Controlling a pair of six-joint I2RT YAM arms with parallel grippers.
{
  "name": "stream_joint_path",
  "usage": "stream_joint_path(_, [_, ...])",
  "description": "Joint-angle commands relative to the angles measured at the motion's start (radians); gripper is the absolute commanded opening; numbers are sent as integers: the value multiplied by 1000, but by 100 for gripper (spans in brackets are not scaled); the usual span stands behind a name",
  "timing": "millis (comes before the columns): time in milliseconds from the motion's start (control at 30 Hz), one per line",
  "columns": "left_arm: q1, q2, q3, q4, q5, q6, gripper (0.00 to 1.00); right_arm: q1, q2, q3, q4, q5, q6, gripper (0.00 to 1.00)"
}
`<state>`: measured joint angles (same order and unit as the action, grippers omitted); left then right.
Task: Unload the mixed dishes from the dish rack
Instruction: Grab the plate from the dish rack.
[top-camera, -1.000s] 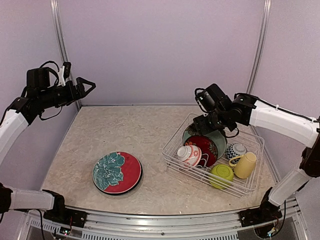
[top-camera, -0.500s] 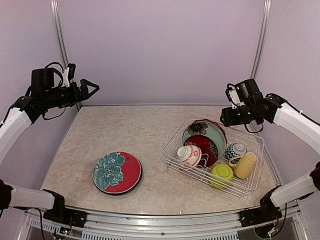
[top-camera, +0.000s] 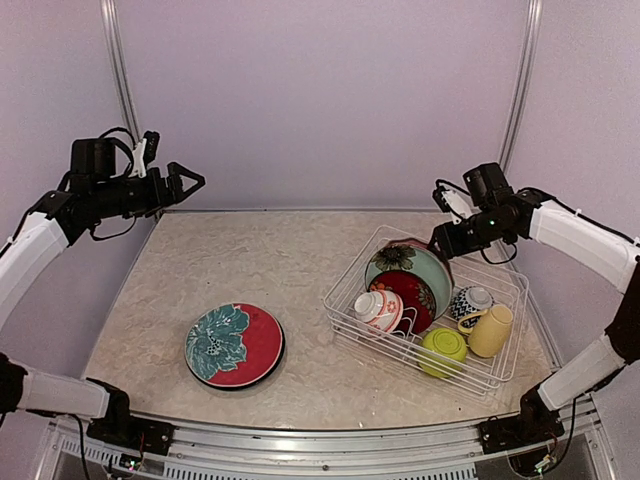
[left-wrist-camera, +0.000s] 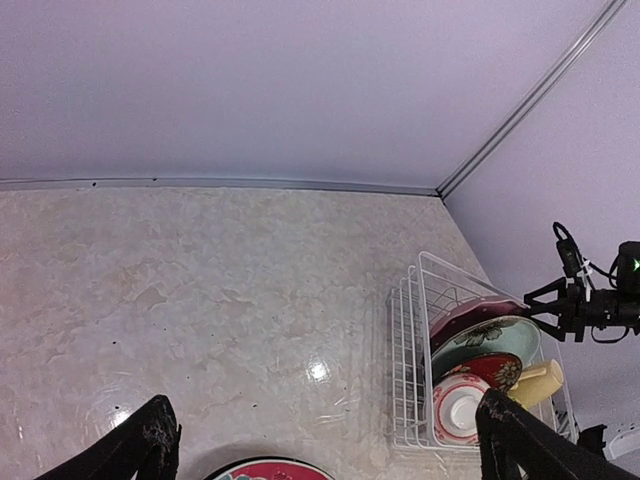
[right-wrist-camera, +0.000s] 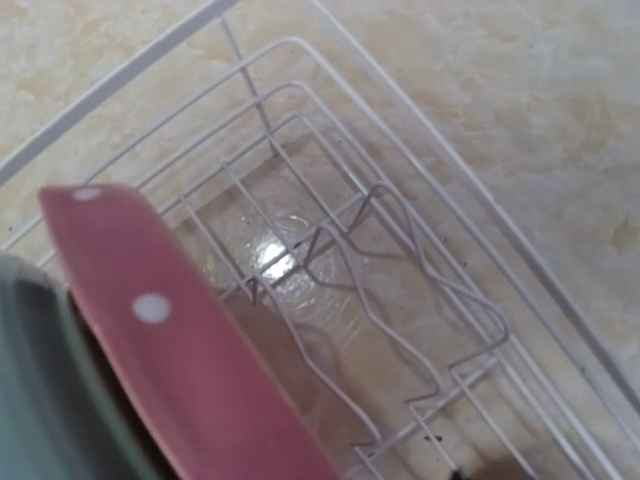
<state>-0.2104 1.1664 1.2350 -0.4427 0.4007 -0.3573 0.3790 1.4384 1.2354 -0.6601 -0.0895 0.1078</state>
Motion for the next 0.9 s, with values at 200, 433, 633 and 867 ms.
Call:
stream_joint_path(200, [-4,9,15,6,46,7,99,-9,57,23,7,-45,-151,44])
stream_joint_path(433, [-4,8,6,20,39,11,99,-31,132,37,5,-240,-289,34])
stream_joint_path(633, [30,62,23,1,70,-18,99,-34,188,121,-99,-193,-352,23])
stream_joint_path(867, [32,52,17,14,89,-24,99,-39,151,136,-99,-241,-379,9])
